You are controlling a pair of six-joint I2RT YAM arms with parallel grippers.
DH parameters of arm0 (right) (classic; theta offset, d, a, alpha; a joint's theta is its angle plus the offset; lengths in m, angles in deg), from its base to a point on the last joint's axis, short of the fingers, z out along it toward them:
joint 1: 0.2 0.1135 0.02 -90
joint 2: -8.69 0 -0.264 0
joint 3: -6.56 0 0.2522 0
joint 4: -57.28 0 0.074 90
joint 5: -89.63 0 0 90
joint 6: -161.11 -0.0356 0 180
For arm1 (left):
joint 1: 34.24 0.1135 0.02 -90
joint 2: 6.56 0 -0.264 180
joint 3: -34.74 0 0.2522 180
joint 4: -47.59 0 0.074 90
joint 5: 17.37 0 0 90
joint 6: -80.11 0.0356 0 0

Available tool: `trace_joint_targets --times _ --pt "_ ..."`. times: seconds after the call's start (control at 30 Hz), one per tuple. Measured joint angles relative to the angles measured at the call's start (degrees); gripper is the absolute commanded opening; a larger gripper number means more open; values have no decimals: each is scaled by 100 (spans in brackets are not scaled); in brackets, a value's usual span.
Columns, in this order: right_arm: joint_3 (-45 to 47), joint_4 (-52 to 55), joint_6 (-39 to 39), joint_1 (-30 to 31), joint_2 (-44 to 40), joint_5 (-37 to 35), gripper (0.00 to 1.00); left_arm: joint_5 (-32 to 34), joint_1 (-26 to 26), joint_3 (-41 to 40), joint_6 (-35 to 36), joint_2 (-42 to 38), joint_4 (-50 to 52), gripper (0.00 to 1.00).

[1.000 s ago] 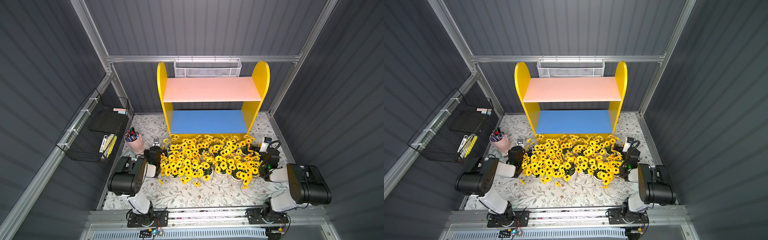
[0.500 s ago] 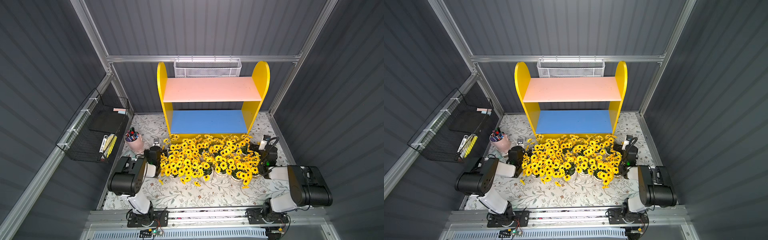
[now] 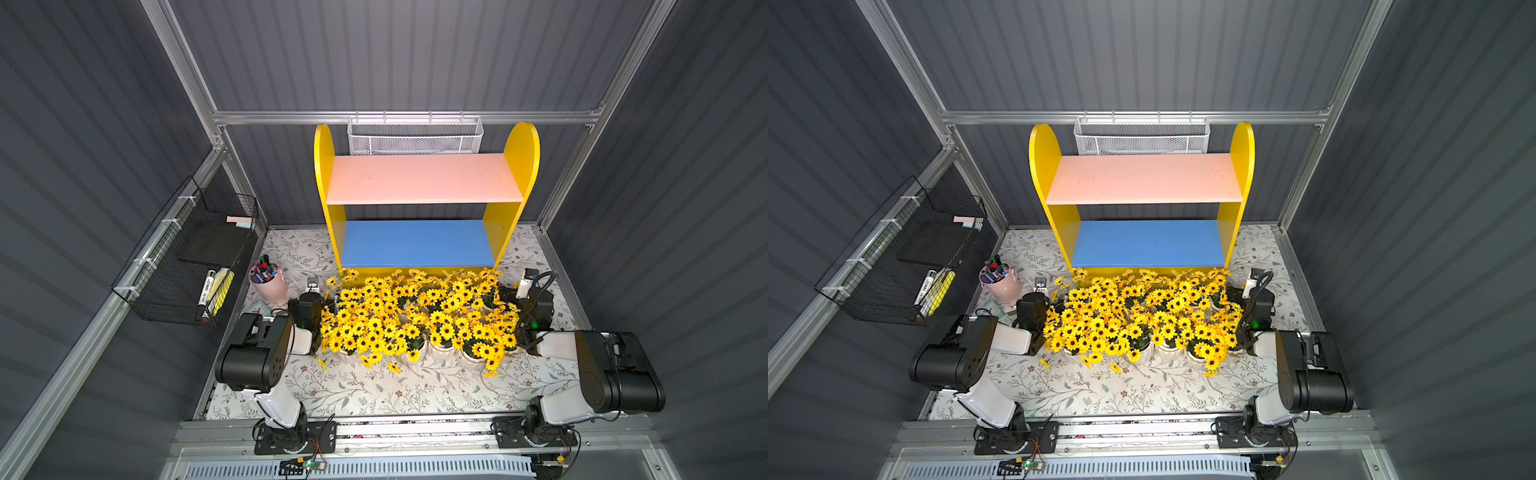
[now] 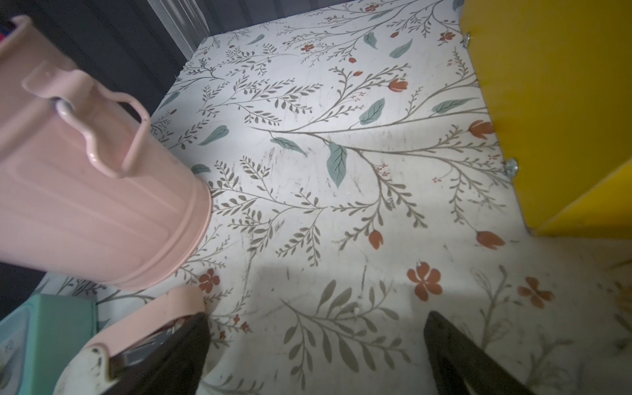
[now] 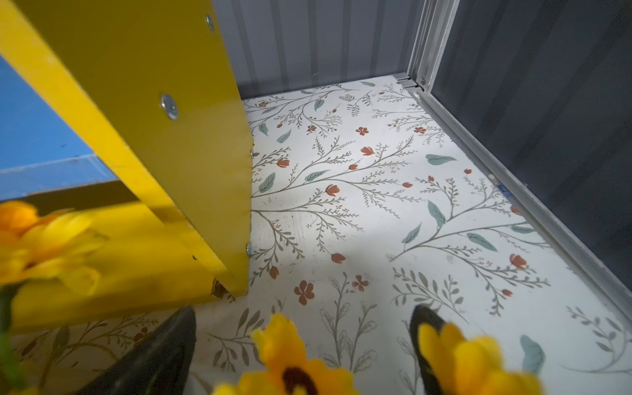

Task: Take the sunflower pots off the shelves
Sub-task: Reset both arms

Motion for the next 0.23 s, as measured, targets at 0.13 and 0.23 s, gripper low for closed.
trace_joint_targets --times 0.13,0.23 --pt "0 0 0 0 0 0 99 -2 0 0 0 0 4 99" --pt "0 0 2 4 0 0 99 0 0 7 0 0 17 99"
